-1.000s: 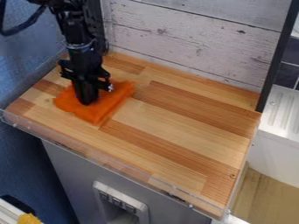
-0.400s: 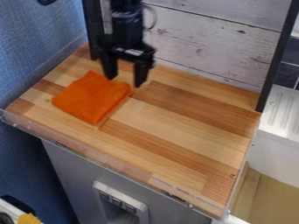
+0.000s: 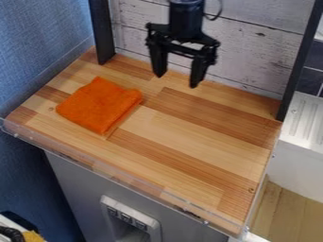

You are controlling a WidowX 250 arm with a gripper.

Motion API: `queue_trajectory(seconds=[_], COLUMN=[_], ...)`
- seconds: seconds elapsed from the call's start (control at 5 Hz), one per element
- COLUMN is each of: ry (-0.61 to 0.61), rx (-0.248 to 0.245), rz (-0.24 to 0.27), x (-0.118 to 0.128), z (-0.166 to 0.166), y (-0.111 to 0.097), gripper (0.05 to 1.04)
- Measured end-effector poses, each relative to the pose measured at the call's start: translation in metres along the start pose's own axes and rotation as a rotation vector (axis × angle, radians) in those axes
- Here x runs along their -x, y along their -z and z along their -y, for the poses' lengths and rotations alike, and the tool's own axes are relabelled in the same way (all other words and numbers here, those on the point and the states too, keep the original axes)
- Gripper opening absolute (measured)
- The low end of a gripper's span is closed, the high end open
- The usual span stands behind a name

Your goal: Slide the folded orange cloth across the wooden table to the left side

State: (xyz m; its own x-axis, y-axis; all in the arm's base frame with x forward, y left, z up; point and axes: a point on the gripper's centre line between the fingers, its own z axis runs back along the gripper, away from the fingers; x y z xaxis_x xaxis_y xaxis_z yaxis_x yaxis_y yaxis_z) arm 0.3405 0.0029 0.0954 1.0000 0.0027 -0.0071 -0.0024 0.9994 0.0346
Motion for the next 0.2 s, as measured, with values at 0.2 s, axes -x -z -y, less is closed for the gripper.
queue_trajectory(seconds=[0.2], ry=[-0.001], rx=[0.007], rz=[0.032], x=[-0.0093], z=[0.0219], y=[-0.0161], gripper=[0.999])
